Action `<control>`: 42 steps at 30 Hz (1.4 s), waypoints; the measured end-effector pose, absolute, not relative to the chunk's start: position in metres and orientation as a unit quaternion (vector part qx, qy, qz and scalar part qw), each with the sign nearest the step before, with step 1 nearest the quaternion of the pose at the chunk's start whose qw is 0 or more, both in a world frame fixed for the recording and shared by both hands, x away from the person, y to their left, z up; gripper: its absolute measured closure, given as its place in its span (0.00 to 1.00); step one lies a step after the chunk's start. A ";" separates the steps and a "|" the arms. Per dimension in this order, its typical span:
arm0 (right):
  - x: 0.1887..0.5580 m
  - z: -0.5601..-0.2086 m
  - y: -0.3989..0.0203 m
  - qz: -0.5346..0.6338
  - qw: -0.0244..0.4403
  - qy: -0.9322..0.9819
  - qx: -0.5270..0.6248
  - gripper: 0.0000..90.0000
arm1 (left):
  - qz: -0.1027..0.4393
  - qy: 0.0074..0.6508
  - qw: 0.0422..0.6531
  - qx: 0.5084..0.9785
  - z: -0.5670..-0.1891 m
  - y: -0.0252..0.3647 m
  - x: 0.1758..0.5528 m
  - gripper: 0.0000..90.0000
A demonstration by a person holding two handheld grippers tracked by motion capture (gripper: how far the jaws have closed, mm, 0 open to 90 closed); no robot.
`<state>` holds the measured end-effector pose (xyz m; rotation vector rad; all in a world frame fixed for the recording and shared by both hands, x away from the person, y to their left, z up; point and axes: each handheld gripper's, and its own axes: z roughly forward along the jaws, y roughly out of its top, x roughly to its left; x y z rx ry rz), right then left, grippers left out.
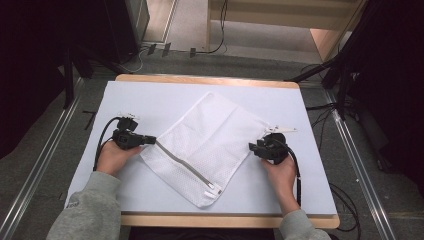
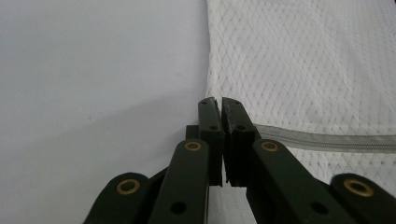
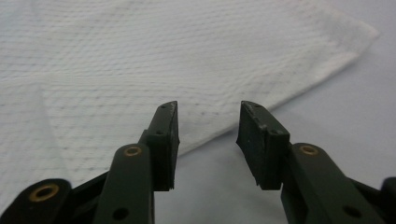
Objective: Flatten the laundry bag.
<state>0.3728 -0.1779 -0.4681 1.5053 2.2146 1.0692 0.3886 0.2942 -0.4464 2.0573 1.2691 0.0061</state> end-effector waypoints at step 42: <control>0.427 -0.457 -0.168 0.385 0.116 0.774 0.490 0.79 | 0.026 0.483 0.383 0.787 -0.436 0.276 0.359 0.71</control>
